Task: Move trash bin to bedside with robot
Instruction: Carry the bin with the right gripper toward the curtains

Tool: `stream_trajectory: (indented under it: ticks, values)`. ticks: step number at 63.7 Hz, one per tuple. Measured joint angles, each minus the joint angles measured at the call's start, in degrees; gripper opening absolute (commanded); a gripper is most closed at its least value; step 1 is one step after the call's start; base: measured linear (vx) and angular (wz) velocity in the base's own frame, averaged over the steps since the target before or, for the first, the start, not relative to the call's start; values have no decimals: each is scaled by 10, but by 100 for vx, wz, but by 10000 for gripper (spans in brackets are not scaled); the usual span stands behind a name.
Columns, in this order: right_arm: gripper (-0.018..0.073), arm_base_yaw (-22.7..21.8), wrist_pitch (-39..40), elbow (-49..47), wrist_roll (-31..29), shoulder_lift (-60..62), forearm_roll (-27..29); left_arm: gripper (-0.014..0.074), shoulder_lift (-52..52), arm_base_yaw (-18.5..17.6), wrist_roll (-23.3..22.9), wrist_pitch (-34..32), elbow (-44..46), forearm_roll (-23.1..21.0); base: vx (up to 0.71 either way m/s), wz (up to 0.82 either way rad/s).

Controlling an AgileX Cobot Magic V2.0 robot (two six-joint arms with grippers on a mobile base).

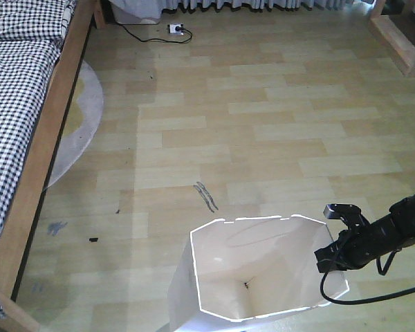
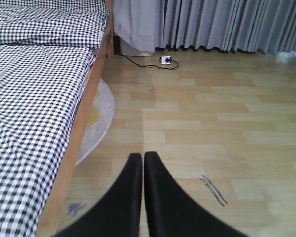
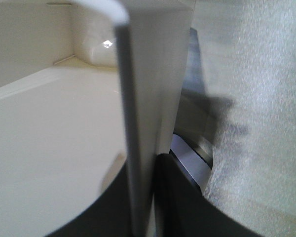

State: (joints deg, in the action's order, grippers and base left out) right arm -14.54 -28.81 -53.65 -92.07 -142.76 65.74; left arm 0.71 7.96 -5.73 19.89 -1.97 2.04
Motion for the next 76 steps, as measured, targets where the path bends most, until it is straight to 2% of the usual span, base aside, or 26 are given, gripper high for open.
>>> stream_trajectory:
  ticks: [76]
  values:
    - [-6,0,0,0,0,0,0,-6,0,0,0,0,0,0,32,2]
